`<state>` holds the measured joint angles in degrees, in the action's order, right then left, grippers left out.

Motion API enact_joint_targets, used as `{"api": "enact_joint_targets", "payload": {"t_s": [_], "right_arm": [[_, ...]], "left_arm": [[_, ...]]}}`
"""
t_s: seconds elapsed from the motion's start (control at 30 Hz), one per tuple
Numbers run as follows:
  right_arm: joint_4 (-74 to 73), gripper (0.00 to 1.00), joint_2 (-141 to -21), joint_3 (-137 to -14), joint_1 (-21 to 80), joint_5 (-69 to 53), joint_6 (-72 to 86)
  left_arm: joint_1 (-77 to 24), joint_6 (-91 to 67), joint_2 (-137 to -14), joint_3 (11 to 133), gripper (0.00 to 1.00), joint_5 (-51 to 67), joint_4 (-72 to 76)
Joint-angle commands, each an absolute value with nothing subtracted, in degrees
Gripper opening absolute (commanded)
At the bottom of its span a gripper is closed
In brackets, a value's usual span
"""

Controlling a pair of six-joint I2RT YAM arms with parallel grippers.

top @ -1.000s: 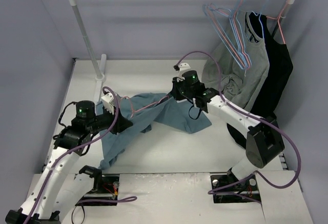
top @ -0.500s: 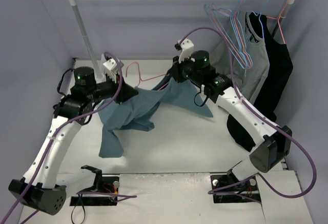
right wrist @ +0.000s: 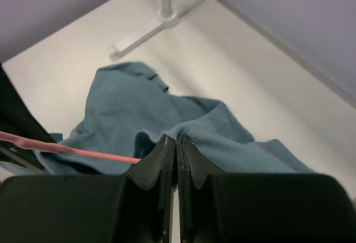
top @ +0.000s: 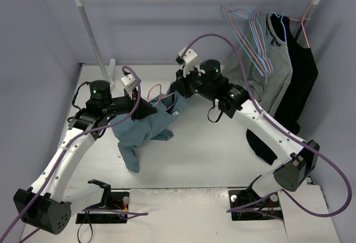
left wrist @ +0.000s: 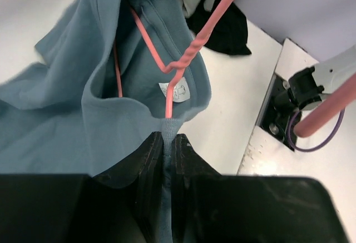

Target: Place the t-shirt on the hanger

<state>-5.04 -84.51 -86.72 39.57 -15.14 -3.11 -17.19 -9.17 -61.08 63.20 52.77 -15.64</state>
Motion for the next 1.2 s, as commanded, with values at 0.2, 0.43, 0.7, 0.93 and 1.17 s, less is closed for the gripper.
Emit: {"api": "enact_joint_targets", "payload": {"t_s": [0.2,0.43,0.7,0.93,1.17], "right_arm": [[1.5,0.05,-85.6,-76.8,43.2,-18.9,-2.9],[1.1,0.10,-89.6,-75.5,43.2,-20.7,-1.8],[-4.4,0.41,-94.1,-79.9,42.5,-22.5,-2.6],[-8.1,0.59,-92.7,-83.9,39.2,-19.1,-2.1],[-10.8,0.66,-86.6,-86.6,32.6,-19.2,-7.8]], "left_arm": [[-19.1,-14.1,-56.3,47.2,0.00,54.6,4.1],[-19.1,-17.5,-52.6,36.0,0.00,53.0,12.8],[-19.1,-20.9,-51.4,30.4,0.00,50.2,19.4],[-19.1,-21.3,-52.4,28.7,0.00,48.6,20.2],[-19.1,-20.6,-52.5,29.5,0.00,48.9,18.9]]}}
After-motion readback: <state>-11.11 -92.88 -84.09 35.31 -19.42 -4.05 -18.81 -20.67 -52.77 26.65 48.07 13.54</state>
